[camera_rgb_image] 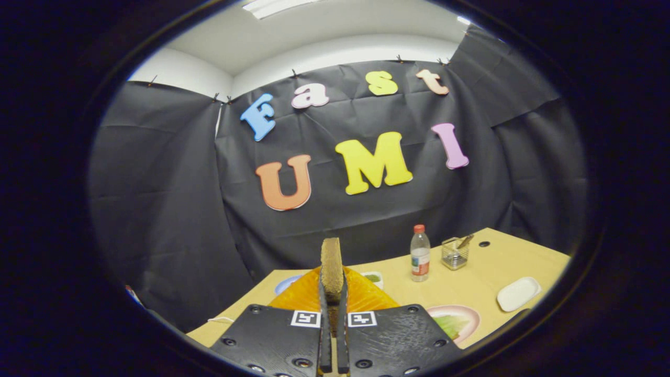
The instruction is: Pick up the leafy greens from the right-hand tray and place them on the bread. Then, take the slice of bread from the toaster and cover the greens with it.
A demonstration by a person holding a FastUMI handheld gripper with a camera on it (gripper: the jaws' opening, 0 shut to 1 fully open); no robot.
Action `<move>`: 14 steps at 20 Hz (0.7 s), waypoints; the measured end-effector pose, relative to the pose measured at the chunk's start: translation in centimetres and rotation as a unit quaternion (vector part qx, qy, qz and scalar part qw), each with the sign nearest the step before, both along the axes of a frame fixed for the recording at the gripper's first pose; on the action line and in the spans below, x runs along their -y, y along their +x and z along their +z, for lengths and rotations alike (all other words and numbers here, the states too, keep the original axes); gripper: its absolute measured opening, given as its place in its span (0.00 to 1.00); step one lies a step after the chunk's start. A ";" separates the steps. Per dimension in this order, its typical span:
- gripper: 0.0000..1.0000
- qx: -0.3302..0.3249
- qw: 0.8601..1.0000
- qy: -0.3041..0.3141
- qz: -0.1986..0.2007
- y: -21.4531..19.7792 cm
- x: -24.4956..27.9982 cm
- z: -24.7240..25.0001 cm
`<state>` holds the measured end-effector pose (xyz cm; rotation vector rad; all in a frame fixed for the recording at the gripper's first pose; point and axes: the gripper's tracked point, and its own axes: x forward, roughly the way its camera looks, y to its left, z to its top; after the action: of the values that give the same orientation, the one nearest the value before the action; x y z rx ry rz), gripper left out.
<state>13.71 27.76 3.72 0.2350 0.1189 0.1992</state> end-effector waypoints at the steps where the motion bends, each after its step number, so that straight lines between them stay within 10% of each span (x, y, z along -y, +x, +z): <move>1: 0.04 -0.004 1.000 -0.001 -0.008 0.3 1.2 -0.8; 14: 0.04 -0.087 0.994 0.063 -0.027 3.5 7.0 -14.2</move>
<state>17.19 20.73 -10.50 0.3806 0.2727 0.1327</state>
